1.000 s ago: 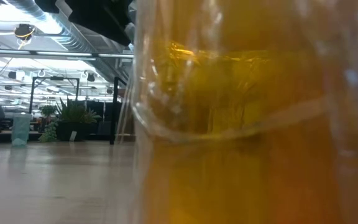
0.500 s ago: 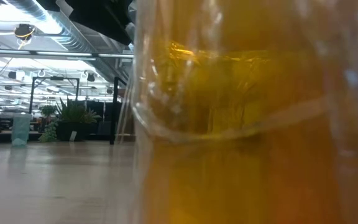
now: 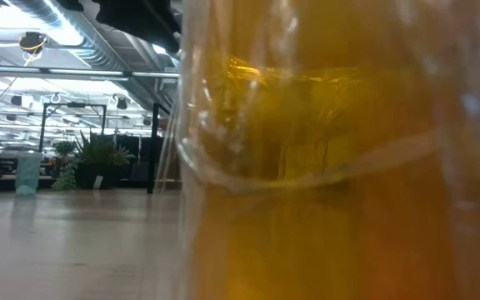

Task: Pick and place medicine bottles onto shelf by color
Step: Put the top right blue pill bottle on the shelf

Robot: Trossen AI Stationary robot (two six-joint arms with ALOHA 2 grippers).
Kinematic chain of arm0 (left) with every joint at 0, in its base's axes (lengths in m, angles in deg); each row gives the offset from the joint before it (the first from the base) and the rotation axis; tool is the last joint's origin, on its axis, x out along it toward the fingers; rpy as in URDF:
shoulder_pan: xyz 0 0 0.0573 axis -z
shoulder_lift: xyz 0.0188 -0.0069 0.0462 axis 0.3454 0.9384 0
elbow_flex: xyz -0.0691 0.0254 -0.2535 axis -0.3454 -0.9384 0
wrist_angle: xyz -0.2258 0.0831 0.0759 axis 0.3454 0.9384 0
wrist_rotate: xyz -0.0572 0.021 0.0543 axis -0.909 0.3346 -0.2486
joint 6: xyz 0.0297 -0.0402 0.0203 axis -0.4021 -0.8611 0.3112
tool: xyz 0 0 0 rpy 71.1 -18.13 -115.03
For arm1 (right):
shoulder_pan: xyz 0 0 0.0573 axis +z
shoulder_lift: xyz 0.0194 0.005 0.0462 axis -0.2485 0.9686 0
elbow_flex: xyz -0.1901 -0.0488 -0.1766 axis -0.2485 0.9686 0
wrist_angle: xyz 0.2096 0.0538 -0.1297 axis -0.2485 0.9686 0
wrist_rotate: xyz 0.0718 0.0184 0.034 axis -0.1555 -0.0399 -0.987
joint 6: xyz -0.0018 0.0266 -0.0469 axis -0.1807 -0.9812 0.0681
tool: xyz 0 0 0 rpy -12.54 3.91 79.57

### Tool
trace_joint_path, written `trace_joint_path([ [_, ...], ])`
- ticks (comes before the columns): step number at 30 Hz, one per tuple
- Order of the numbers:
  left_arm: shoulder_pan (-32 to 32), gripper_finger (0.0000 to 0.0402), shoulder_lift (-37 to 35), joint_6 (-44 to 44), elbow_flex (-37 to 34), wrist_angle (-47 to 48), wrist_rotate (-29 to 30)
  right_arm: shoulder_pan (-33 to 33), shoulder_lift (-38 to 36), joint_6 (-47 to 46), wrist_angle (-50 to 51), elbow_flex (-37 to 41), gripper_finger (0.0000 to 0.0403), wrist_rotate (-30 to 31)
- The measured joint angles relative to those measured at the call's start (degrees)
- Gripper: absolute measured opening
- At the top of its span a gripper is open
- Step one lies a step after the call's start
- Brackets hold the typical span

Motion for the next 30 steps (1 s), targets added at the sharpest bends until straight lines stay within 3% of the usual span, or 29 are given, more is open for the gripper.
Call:
trace_joint_path([
  [8,0.61,0.0195,0.0,0.02,0.0,0.14,0.36,0.0,0.0,0.09,0.01,0.0,0.0108,-0.05],
  [24,0.58,0.0105,0.02,1.95,0.0,0.33,0.67,0.04,0.0,0.07,0.05,0.0,0.0108,-0.13],
  [30,0.58,0.0102,0.03,1.95,0.0,0.35,0.66,0.04,0.0,-0.16,0.05,0.0,0.0108,-0.11],
])
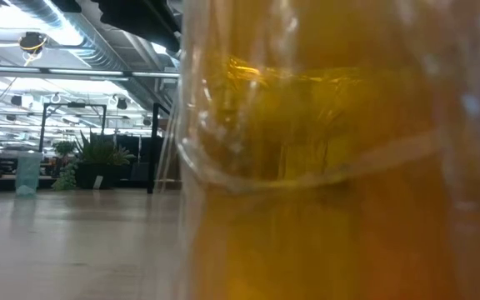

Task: Pick and place medicine bottles onto shelf by color
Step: Put the top right blue pill bottle on the shelf

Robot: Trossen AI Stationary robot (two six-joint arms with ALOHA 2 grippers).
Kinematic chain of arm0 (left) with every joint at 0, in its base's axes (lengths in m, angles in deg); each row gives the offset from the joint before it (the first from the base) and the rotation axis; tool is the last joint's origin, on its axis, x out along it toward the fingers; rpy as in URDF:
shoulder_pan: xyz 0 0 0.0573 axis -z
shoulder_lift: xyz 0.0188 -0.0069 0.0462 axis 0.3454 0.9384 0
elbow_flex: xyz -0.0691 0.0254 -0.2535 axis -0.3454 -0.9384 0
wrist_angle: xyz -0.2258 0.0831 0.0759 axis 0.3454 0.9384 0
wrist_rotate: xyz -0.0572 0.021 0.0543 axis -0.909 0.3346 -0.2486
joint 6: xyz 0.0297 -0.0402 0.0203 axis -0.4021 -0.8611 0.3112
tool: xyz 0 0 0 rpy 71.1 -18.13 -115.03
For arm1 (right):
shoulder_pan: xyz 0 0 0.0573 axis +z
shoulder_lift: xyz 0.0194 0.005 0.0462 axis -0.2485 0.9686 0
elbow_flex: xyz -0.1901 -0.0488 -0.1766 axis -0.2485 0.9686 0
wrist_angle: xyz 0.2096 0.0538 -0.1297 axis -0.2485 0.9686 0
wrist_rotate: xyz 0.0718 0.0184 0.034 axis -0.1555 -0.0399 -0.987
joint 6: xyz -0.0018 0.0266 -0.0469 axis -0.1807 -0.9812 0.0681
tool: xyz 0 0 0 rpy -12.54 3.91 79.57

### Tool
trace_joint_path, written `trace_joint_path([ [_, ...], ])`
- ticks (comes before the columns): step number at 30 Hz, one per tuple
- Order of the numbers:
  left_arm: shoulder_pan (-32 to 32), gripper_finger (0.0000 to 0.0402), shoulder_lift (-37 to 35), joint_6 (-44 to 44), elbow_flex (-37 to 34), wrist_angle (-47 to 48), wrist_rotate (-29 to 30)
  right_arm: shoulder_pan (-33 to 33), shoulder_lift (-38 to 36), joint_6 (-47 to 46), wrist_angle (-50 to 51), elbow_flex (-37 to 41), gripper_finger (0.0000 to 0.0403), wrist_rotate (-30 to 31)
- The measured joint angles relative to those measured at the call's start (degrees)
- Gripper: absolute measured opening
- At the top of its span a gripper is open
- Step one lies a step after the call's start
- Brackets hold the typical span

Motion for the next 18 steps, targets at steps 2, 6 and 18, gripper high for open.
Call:
trace_joint_path([
  [2,0.0,0.0102,0.01,0.0,0.0,0.0,-0.1,-0.04,0.0,-0.57,0.02,0.0,0.0108,-0.02],
  [6,0.0,0.0102,0.01,0.0,0.0,-0.02,-0.16,-0.04,0.0,-0.95,0.08,0.0,0.0113,-0.11],
  [18,0.0,0.0101,0.05,0.04,0.0,0.54,-0.46,-0.02,-0.09,-0.16,0.27,0.0,0.0186,-0.07],
])
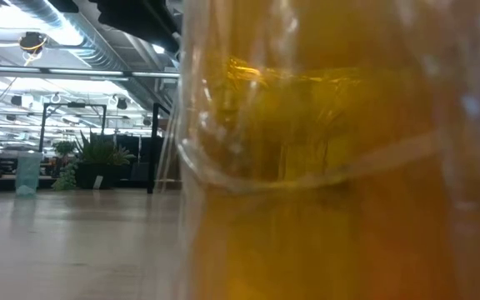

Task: Pick and place medicine bottles onto shelf by color
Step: Put the top right blue pill bottle on the shelf

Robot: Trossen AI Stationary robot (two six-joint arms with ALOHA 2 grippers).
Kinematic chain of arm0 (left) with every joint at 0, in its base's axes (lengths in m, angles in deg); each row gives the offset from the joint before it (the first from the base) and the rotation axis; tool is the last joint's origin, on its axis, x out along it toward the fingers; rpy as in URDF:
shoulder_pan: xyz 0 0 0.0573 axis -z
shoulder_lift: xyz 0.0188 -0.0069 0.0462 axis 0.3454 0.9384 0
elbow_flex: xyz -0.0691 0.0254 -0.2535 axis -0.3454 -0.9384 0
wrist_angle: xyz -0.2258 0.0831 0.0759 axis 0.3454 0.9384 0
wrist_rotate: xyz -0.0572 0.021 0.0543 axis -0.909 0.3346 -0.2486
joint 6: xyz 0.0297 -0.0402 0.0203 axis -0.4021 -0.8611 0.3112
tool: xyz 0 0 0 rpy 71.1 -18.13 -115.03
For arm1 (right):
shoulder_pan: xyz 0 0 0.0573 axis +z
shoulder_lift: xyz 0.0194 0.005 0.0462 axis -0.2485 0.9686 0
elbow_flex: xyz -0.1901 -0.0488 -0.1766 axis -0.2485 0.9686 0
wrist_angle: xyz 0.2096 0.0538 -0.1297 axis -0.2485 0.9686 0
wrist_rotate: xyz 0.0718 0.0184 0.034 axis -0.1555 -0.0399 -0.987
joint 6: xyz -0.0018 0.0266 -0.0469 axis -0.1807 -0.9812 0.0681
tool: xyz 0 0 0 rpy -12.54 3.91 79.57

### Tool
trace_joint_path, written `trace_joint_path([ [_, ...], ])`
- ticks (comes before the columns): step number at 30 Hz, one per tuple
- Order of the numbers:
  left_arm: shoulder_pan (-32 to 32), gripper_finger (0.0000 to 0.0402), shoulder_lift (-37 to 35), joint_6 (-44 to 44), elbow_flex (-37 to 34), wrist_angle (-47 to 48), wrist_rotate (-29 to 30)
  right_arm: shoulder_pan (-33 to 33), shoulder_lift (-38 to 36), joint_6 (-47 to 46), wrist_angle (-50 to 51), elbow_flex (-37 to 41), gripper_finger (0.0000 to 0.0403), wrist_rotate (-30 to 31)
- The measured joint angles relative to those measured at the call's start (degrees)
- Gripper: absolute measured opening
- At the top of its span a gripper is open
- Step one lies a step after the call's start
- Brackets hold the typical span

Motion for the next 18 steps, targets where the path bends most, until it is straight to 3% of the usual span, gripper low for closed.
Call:
trace_joint_path([
  [15,-0.14,0.01,-0.79,-0.5,0.29,2.46,1.48,1.84,-5.3,-6.42,16.35,-0.02,0.02,0.49],
  [18,-1.22,0.01,-0.72,-1.96,3.98,7.85,1.92,2.63,-6.57,-7.27,19.42,-0.02,0.02,0.5],
])
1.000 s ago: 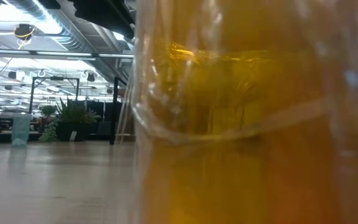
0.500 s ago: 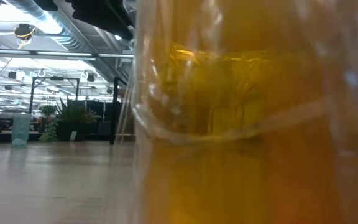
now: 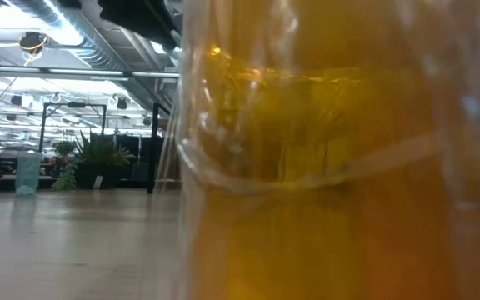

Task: Pick and place medicine bottles onto shelf by color
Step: Put the top right blue pill bottle on the shelf

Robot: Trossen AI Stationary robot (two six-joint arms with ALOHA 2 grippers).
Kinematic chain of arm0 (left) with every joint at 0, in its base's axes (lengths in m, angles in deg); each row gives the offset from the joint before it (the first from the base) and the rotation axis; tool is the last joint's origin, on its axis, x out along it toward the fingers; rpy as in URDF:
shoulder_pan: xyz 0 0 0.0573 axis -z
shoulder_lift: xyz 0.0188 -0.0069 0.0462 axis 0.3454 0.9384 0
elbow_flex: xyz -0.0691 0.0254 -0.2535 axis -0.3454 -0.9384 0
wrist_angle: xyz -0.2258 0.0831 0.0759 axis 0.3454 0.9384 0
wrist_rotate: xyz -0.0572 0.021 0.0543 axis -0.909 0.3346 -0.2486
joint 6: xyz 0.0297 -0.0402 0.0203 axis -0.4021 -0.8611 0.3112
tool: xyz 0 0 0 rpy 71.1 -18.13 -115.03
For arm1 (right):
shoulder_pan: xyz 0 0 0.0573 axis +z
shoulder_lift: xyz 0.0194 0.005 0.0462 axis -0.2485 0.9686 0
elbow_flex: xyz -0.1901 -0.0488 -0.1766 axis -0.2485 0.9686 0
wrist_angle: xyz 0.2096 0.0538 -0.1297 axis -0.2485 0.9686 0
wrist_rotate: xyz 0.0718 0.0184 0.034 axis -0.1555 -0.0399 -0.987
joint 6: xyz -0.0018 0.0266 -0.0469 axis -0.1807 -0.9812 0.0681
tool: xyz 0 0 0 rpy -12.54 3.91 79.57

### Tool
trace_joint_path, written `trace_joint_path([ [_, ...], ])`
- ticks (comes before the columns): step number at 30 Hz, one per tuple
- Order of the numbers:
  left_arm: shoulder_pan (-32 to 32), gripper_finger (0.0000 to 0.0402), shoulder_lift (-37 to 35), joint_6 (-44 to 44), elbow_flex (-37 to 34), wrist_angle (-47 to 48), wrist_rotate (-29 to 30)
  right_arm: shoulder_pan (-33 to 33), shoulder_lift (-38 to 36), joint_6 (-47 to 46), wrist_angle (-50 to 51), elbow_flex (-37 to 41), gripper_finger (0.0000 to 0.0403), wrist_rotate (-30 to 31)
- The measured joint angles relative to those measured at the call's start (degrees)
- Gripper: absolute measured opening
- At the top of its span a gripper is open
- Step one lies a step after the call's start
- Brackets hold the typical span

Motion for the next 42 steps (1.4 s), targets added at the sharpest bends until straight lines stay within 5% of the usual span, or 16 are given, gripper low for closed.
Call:
trace_joint_path([
  [17,-17.77,0.01,0.54,-1.51,30.86,26.93,-4.47,1.53,-8.56,-9.48,13.88,-0.02,0.02,0.09],
  [32,-22.6,0.01,9.34,-14.92,31.44,51.35,-19.65,1.53,-9.11,-12.09,13.86,-0.02,0.02,-0.49],
  [42,-19.93,0.01,24.06,-13.56,31.39,52.75,-22.8,2.78,-9.52,-12.17,14.42,-0.02,0.02,-2.25],
])
